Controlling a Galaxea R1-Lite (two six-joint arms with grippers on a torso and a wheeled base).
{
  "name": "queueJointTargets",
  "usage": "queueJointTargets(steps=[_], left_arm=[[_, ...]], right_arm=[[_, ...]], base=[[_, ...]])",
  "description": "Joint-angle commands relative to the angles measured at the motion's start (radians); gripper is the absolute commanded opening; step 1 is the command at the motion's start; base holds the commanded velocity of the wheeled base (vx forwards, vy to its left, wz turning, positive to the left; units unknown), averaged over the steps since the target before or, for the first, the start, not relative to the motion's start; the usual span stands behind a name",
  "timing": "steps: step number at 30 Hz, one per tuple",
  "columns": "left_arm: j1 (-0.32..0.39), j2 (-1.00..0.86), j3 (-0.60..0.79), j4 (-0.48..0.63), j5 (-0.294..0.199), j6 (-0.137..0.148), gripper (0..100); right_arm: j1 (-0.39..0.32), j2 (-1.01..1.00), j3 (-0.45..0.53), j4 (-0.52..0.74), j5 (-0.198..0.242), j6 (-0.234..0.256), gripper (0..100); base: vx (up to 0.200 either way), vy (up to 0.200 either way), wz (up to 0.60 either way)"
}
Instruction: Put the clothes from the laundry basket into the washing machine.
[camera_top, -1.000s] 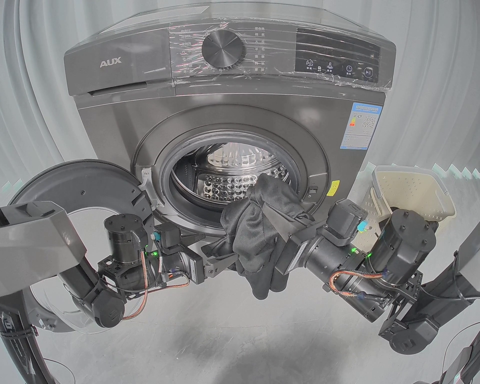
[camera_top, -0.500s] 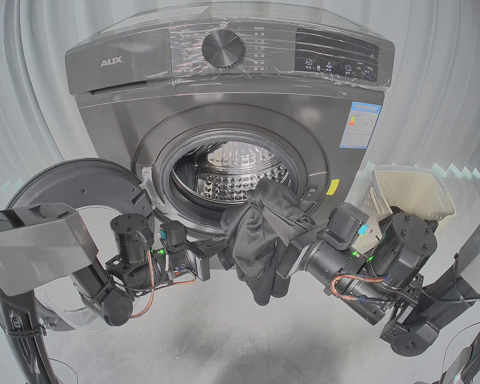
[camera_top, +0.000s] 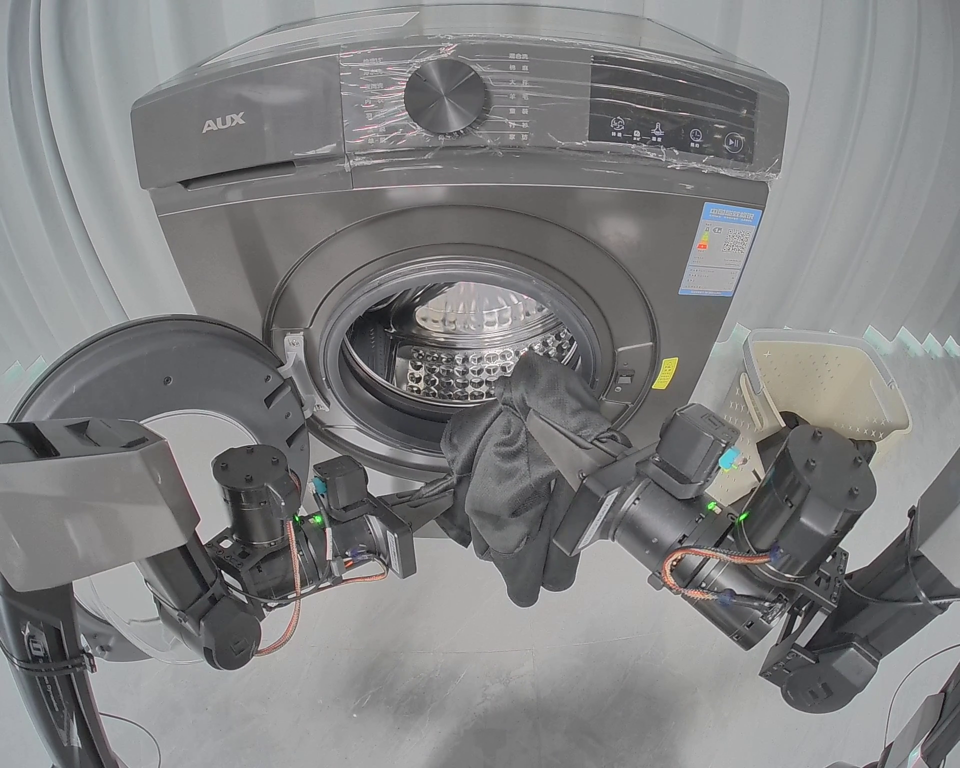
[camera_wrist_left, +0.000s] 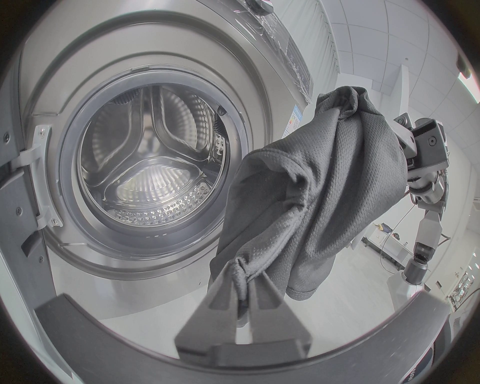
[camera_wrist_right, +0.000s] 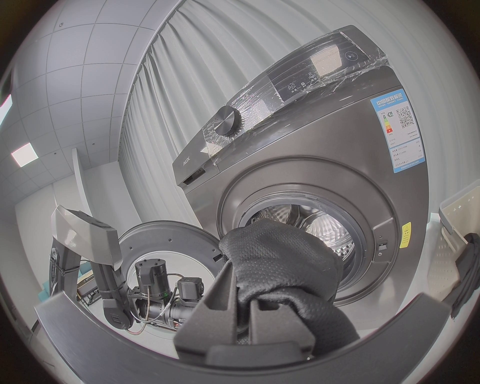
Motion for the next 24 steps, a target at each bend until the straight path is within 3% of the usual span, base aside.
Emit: queueJointTargets(steps=[1, 23, 24], left_arm=[[-0.001, 0.001, 0.0, -0.002, 0.006, -0.001, 100], [-0.025, 0.032, -0.064, -0.005, 0.018, -0.001, 100], [-0.025, 0.032, -0.064, -0.01, 0.018, -0.001, 0]], right_arm=[[0.001, 0.002, 0.001, 0.0, 0.0, 0.0, 0], [0.013, -0.001, 0.003, 0.0, -0.003, 0.0, 0], [0.013, -0.001, 0.003, -0.002, -0.003, 0.0, 0]], base=[[0.0, 0.0, 0.0], [0.0, 0.0, 0.0], [0.0, 0.0, 0.0]])
